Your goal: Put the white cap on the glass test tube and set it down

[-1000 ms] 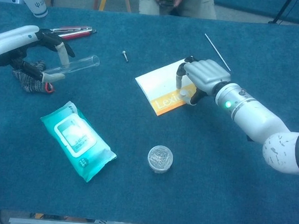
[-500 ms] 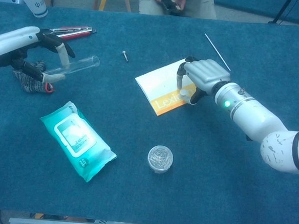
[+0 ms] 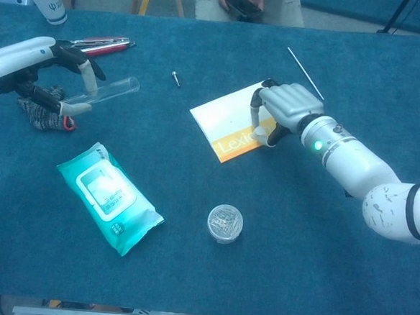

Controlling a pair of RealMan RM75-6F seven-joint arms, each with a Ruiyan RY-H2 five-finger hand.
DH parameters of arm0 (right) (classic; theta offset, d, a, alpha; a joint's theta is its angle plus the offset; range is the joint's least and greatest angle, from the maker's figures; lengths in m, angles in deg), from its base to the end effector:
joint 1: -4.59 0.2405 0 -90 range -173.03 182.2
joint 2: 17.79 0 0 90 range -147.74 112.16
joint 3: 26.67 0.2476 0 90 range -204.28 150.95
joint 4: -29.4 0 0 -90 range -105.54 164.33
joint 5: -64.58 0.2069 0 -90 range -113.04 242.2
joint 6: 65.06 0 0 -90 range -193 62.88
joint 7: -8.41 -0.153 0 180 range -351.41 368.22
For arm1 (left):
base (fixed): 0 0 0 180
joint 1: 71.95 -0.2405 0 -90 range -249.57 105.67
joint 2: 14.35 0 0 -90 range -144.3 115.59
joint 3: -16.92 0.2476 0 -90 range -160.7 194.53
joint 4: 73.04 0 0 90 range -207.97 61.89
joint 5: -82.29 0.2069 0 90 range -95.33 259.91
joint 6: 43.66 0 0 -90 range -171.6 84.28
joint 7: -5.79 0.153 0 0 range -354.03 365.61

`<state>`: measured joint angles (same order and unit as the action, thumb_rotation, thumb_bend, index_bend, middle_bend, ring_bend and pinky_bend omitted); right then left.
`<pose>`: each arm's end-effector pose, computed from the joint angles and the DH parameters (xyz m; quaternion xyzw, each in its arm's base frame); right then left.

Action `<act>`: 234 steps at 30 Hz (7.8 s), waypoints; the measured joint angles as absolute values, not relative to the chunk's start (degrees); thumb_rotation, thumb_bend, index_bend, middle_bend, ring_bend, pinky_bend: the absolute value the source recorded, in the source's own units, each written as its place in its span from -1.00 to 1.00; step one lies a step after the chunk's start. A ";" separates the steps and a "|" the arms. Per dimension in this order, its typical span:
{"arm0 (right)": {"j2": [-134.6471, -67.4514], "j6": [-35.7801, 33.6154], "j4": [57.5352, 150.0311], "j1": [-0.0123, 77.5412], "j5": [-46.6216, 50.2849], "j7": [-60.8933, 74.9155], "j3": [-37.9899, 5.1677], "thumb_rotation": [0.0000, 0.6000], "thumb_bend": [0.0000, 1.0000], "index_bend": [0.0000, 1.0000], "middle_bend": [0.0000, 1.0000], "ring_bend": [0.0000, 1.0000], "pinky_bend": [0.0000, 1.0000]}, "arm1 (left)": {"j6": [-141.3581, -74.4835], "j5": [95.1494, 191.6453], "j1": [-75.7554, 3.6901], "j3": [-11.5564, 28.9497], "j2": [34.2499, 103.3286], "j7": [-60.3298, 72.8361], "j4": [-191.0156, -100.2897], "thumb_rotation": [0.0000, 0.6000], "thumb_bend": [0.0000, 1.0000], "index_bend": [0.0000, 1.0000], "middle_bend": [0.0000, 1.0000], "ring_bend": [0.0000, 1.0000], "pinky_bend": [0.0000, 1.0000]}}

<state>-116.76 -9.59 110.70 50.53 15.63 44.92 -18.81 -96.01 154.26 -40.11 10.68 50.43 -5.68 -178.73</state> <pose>-0.1334 -0.3279 -0.0767 0.7711 -0.3820 0.2793 0.4260 -0.1812 0.2856 0.0689 -0.6517 -0.5634 -0.4012 0.3113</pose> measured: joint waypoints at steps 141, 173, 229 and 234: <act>-101.39 -3.52 144.86 54.59 11.81 21.77 -9.13 1.00 -0.35 0.26 -0.45 -0.82 -0.62 | -78.48 144.65 -30.83 2.96 54.66 -24.09 -176.49 1.00 -0.41 0.13 -0.47 -0.82 -0.72; -101.63 -3.92 143.91 54.57 12.03 21.61 -9.48 1.00 -0.35 0.09 -0.45 -0.82 -0.62 | -78.93 144.61 -31.18 2.87 54.02 -24.10 -176.73 1.00 -0.41 0.13 -0.47 -0.82 -0.72; -76.85 -0.54 153.27 43.51 4.45 17.62 -9.76 1.00 -0.36 -0.26 -0.48 -0.82 -0.62 | -84.12 156.24 -33.73 11.07 69.39 -19.60 -151.09 1.00 -0.41 0.03 -0.57 -1.00 -0.84; -76.22 -0.63 153.49 43.06 3.90 16.64 -9.68 1.00 -0.36 -0.26 -0.48 -0.82 -0.62 | -84.49 157.88 -33.72 11.97 70.93 -19.56 -148.23 1.00 -0.41 -0.18 -0.71 -1.00 -0.88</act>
